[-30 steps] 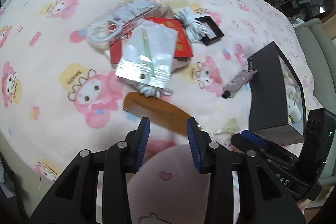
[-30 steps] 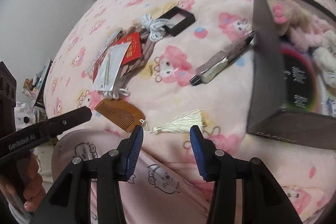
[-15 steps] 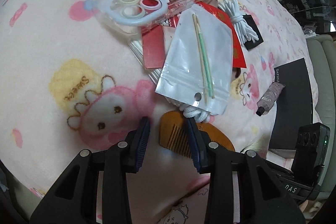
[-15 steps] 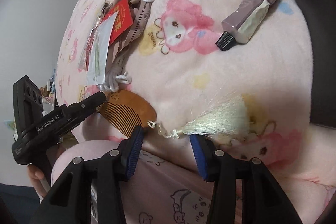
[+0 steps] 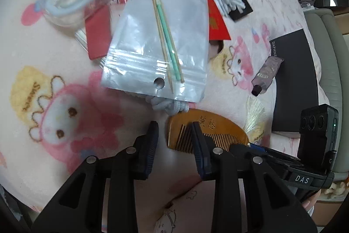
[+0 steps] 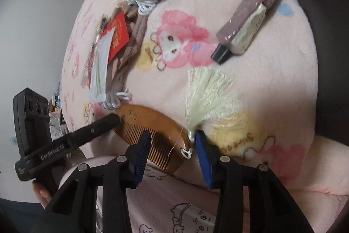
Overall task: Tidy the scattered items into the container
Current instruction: 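Grasp the wooden comb with tassel with the right gripper, then carry the wooden comb over the black box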
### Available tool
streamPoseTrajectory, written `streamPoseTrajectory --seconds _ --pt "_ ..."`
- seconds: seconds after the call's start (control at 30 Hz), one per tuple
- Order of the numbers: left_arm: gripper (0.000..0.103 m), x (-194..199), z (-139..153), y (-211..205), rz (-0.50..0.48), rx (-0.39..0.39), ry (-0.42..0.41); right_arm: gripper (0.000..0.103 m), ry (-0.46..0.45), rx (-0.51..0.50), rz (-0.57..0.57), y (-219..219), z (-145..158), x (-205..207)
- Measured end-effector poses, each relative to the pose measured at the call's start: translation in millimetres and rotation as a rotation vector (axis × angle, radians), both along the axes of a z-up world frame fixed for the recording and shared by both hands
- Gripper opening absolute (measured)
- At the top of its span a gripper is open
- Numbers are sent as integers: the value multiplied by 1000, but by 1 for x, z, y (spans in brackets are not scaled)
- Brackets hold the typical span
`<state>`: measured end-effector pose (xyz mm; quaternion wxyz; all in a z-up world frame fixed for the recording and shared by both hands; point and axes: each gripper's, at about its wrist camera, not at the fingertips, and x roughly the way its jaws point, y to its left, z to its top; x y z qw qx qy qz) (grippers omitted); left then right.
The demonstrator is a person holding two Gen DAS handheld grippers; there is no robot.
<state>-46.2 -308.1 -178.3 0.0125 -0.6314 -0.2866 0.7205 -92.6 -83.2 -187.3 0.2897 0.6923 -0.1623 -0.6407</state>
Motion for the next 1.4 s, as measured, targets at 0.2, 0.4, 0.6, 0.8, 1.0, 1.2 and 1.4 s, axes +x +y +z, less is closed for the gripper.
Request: streamPoseTrajectory --seconds 0.2,0.4,0.6,0.8,1.0,1.2,1.4 --pt "29 -1 18 17 -58 -27 39 32 -20 -58 -38 4 -4 6" --pt "29 5 50 31 -63 29 129 30 214 -8 -36 14 48 15" --pt "29 4 108 74 -102 81 285 30 381 -13 -69 62 119 -2" --pt "29 -31 147 158 -212 111 397 30 491 -6 -156 141 173 -12" --pt "29 -74 144 246 -292 160 396 30 548 91 -234 223 193 -32" --pt "29 -98 119 298 -325 154 338 30 549 150 -262 274 182 -49" --pt "28 -111 79 335 -366 150 217 30 450 197 -305 306 138 -58"
